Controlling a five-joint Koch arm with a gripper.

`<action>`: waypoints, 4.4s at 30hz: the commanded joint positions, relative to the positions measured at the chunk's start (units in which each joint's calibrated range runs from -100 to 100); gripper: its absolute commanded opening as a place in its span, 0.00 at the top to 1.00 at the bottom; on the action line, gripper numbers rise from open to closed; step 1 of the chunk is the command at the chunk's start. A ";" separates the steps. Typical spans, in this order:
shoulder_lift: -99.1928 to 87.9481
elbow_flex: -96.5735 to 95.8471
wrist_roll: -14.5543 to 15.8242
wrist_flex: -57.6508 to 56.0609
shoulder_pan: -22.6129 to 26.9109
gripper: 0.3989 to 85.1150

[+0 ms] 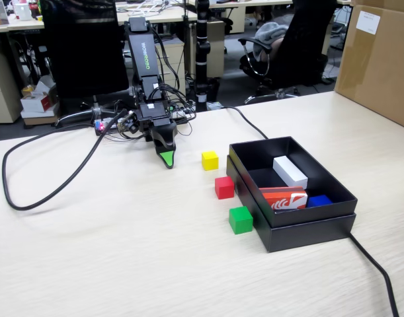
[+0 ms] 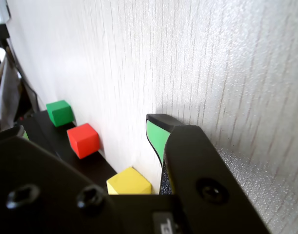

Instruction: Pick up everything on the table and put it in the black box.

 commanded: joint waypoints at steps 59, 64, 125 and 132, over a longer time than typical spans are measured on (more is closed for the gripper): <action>0.20 0.16 0.05 -0.59 0.00 0.43; 0.09 0.16 0.05 -0.59 0.00 0.43; 7.77 61.99 13.48 -66.07 13.87 0.49; 18.45 63.53 16.21 -66.07 15.58 0.49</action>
